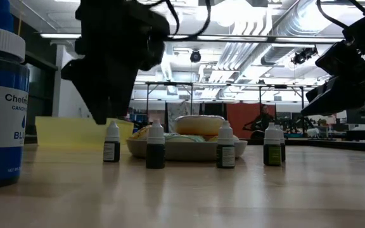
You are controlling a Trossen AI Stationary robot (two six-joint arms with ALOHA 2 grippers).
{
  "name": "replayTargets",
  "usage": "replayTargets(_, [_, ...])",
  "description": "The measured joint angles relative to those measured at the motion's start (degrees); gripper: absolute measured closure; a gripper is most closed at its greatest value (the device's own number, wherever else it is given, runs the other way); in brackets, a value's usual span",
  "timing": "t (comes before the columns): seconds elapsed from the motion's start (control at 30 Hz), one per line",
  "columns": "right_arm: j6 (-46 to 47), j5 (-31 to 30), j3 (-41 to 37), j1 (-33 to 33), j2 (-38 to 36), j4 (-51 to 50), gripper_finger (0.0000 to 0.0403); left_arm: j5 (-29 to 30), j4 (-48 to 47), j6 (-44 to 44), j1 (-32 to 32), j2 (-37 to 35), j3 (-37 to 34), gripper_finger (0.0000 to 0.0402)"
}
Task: Pick & Place food coloring
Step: Put the small food coloring bottle into the yellow bin
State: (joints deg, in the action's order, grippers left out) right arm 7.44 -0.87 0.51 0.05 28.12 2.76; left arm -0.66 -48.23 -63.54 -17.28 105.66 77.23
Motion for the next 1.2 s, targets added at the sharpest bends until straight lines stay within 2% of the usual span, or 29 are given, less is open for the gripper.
replayTargets(0.43, [0.0,-0.01,0.02,0.0,0.0,0.02,0.0402,3.17,0.17,0.3,0.07,1.5,-0.04,0.0169])
replayTargets(0.77, [0.0,-0.01,0.01,-0.02,-0.01,0.01,0.0402,1.44,1.11,1.71,0.07,2.16,-0.11,0.0227])
replayTargets(1.2, [0.0,-0.02,0.02,-0.01,0.0,0.02,0.0402,0.97,1.18,1.93,0.04,2.72,-0.11,0.0257])
